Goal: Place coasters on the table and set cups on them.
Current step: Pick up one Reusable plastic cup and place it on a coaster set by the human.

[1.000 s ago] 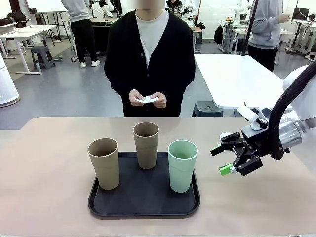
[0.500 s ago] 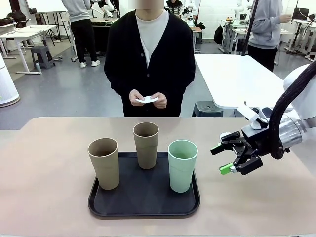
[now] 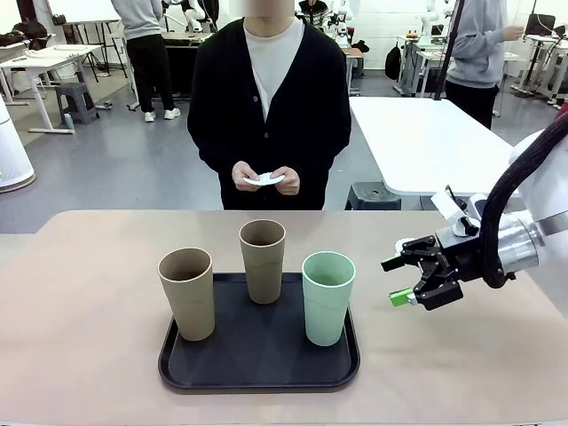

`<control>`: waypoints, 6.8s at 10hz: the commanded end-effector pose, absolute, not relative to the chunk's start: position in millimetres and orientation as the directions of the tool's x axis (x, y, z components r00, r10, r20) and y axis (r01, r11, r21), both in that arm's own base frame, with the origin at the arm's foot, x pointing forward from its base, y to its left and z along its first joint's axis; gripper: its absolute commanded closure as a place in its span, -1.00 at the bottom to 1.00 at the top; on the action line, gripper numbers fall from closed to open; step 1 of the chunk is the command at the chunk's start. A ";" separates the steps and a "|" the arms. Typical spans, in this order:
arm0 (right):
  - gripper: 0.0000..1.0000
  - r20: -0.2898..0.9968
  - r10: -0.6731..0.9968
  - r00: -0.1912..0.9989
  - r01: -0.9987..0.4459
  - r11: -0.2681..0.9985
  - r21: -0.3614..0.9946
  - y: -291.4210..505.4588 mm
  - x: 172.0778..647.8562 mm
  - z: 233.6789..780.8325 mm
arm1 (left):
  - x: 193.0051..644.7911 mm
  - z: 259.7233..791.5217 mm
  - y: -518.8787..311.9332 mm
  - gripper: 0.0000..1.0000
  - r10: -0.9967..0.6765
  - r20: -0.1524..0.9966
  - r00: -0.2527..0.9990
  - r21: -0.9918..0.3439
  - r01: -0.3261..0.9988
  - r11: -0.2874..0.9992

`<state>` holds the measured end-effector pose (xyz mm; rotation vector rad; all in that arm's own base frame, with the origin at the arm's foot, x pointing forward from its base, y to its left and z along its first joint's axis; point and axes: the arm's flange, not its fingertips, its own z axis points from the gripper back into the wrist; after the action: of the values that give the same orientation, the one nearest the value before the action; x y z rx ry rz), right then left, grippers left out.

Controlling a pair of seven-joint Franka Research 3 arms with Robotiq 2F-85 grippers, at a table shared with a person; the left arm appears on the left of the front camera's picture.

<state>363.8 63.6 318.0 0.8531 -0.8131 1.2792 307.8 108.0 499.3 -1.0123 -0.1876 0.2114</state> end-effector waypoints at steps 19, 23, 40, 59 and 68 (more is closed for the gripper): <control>-1.00 0.957 0.288 0.037 -0.999 0.024 0.031 111.9 369.2 269.3 | 307.6 499.5 109.2 -1.00 0.262 0.064 0.963 -0.860 -0.080 0.503; -1.00 0.954 0.299 0.034 -0.999 0.009 0.033 125.1 373.4 268.1 | 307.6 499.5 109.2 -1.00 0.262 0.064 0.963 -0.860 -0.080 0.503; -1.00 0.937 0.344 0.052 -0.995 -0.062 0.078 172.6 374.2 262.2 | 307.6 499.5 109.2 -1.00 0.262 0.064 0.963 -0.860 -0.080 0.503; -0.31 0.954 0.299 0.034 -0.997 -0.054 0.053 128.8 304.3 436.4 | 307.6 499.5 109.2 -1.00 0.262 0.064 0.963 -0.860 -0.080 0.503; -0.70 0.962 0.273 0.018 -0.999 0.044 0.006 101.4 366.5 471.5 | 307.6 499.5 109.2 -1.00 0.262 0.064 0.963 -0.860 -0.080 0.503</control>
<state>347.1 122.6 465.2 1.0118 -0.9487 1.3076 307.9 108.2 499.3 -1.0123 -0.1875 0.2116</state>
